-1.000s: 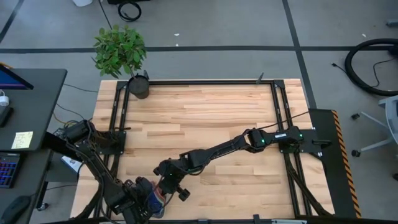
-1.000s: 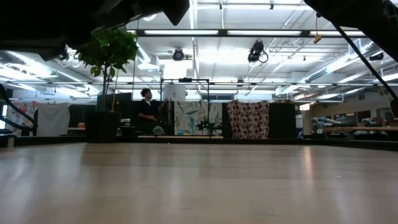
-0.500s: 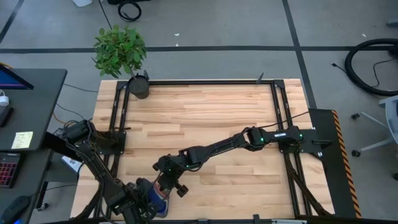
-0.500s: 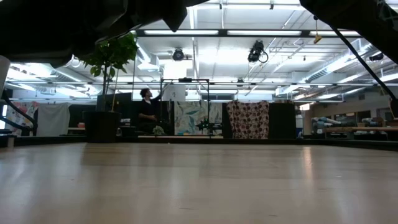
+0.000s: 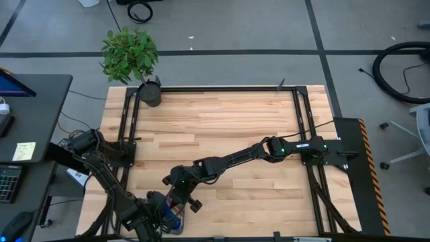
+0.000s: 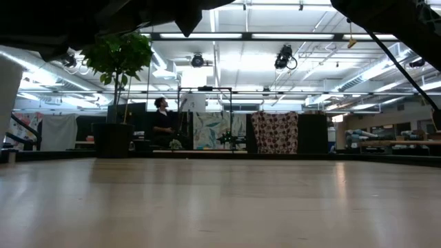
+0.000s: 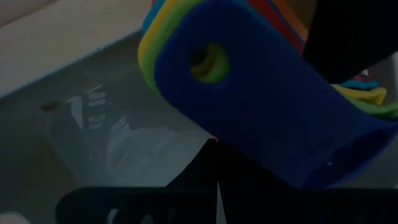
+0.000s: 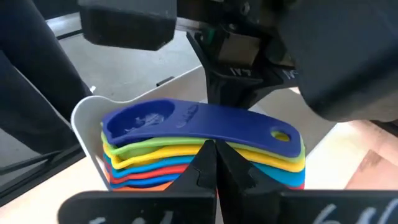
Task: Nest measuring cups in basket
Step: Put the stacked measuring cups into the gray bin
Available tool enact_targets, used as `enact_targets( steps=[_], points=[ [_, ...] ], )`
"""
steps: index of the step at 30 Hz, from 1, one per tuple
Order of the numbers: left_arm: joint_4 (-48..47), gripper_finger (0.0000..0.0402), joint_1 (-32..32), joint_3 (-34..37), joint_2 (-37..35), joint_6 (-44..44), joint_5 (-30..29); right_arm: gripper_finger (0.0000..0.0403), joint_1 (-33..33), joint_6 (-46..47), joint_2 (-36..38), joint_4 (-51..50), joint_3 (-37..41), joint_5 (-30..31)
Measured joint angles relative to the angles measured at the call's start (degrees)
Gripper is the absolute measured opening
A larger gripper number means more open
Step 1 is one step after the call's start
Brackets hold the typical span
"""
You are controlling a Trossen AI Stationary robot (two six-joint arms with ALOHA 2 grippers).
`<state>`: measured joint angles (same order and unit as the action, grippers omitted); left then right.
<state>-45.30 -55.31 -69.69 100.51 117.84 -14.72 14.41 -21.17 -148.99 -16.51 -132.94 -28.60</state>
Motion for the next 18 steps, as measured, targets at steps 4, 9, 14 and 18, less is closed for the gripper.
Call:
enact_targets(
  steps=[4, 9, 14, 18],
  points=[
    [0.6, 0.0006, 0.3, 0.0, 0.0, 0.0, -0.1, 0.0000, 0.0, 0.2, 0.0, -0.8, 0.0, 0.1],
    [0.5, 0.0006, 0.3, 0.0, 0.0, 0.0, -0.2, 0.0000, -0.5, 3.8, 0.2, -2.3, 0.0, 0.0],
    [0.5, 0.0006, 0.1, 0.0, 0.0, 0.0, -0.1, 0.0000, -0.7, 4.3, 0.4, -4.3, 0.0, 0.6],
    [0.4, 0.0006, -0.1, 0.0, 0.6, 0.0, 0.2, 0.0000, -0.7, 3.4, 0.4, -5.1, -1.2, 1.2]
  ],
)
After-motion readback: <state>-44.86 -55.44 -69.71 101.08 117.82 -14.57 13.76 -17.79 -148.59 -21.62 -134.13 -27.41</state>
